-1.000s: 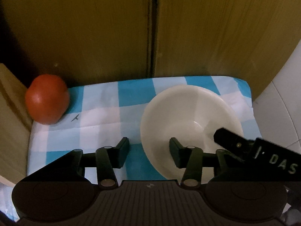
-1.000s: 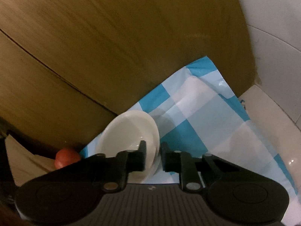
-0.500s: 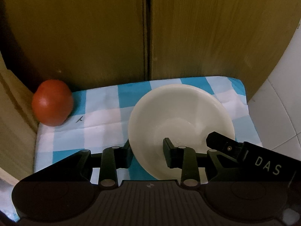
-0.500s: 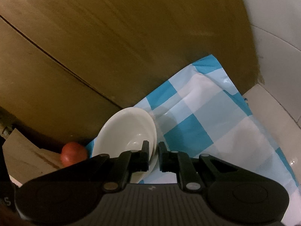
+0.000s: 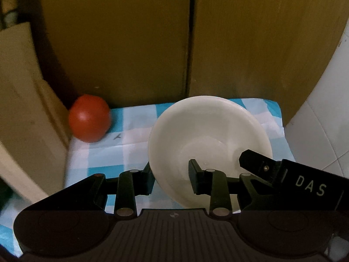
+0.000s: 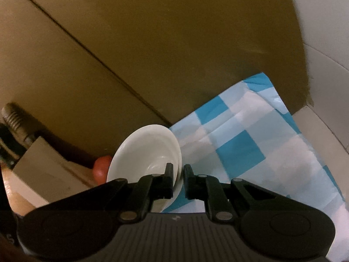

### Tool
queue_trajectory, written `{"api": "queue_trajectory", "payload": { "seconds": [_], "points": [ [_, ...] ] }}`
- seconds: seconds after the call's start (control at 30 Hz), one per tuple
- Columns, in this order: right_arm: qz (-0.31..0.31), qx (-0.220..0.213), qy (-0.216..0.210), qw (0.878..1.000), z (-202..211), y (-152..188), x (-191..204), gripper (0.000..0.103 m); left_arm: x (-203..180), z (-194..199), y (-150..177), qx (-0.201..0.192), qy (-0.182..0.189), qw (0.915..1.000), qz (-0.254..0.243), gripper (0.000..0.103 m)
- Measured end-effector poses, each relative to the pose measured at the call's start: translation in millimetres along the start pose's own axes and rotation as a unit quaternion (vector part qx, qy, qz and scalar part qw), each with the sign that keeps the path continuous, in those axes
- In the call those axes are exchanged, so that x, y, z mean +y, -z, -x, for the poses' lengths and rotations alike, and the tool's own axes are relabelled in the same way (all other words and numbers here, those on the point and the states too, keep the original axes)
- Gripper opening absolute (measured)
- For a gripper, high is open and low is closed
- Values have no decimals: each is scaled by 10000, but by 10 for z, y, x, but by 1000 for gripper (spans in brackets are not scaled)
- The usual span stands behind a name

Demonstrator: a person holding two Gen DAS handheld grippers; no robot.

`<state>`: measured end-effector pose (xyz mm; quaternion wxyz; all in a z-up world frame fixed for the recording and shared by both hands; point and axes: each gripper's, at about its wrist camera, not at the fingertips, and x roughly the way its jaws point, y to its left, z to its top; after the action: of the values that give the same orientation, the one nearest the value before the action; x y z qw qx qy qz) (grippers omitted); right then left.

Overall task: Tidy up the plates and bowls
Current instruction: 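Lift the gripped bowl with both tools toward the stacked bowls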

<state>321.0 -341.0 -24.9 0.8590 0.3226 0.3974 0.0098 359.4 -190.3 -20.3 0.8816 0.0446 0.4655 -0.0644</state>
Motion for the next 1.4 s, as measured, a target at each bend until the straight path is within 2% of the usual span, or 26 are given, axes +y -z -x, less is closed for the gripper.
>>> {"api": "queue_trajectory", "payload": {
  "seconds": [0.6,1.4],
  "points": [
    [438,-184,-273,9985,521,341,589,12,323,774,282,-553,-222,9982,40,43],
    [823,80,-418,9957,776,851,927,12,682,1178,692,-567,-347,9971,379,44]
  ]
}}
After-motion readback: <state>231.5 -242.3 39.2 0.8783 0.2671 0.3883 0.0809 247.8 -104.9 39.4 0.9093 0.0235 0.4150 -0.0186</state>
